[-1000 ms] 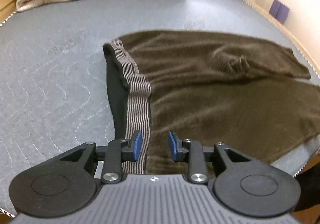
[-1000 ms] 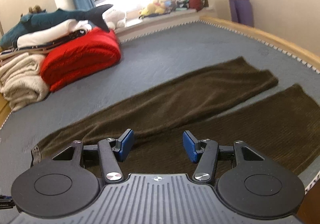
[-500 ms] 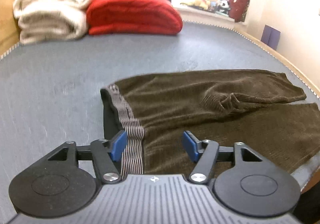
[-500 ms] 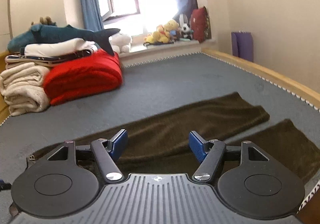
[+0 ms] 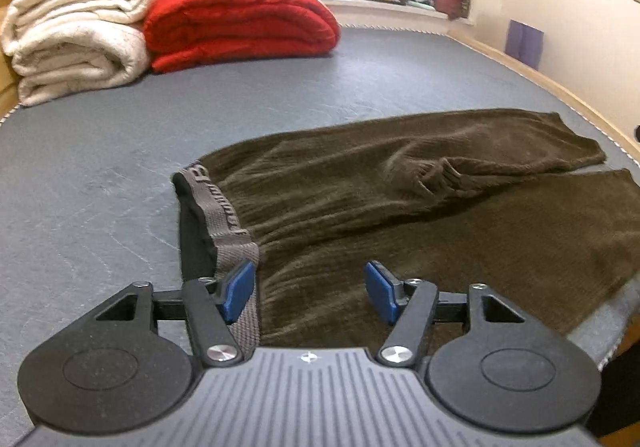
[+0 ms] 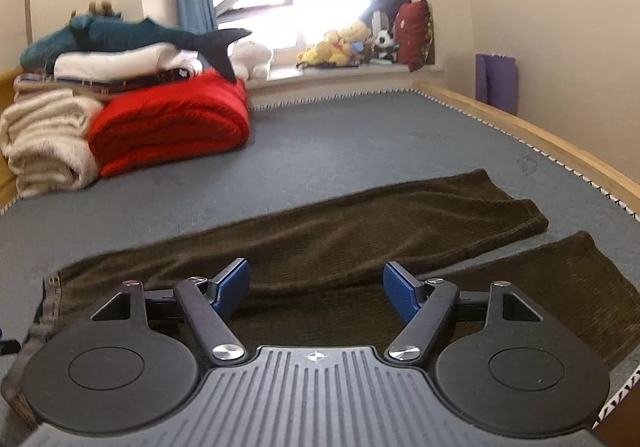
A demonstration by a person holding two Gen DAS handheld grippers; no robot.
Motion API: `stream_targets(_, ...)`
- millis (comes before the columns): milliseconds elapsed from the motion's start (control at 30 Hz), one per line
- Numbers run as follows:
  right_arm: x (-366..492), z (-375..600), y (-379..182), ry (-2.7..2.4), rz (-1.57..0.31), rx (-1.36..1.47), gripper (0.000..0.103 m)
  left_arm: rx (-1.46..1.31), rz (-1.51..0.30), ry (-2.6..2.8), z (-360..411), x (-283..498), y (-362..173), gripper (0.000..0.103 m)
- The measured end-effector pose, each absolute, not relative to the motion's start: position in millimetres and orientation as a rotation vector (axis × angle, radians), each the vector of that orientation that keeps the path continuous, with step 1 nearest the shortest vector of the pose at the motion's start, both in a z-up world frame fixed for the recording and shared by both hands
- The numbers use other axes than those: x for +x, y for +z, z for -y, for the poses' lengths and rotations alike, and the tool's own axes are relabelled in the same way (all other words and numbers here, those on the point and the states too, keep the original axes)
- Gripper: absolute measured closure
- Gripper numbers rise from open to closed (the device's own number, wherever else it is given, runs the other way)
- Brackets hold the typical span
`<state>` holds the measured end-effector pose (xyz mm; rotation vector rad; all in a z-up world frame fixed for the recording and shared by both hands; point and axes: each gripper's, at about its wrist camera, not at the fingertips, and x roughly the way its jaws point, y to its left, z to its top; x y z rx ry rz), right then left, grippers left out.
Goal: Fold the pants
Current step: 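Release the waistband with the left gripper and move above the pants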
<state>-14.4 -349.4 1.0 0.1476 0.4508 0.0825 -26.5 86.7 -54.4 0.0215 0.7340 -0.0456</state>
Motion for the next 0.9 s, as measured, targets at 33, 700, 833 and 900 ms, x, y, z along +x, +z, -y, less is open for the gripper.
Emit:
stream_targets(33,-15,348,0,0.093,-0.458,0.147,0.027,0.028,-0.735,-0.053,-86,-27,-54,0.042)
stream_targets(700,12,362,-2,0.166,-0.531,0.279,0.037,0.007,-0.808,-0.080,-51,-17,-58,0.083)
stream_targets(833,12,359,-1,0.189,-0.524,0.259,0.058,-0.032,-0.825,-0.059,-57,-7,-54,0.085)
stream_targets(900,13,358,0,0.193,-0.517,0.253,0.065,-0.074,-0.839,-0.060,-63,0,-50,0.085)
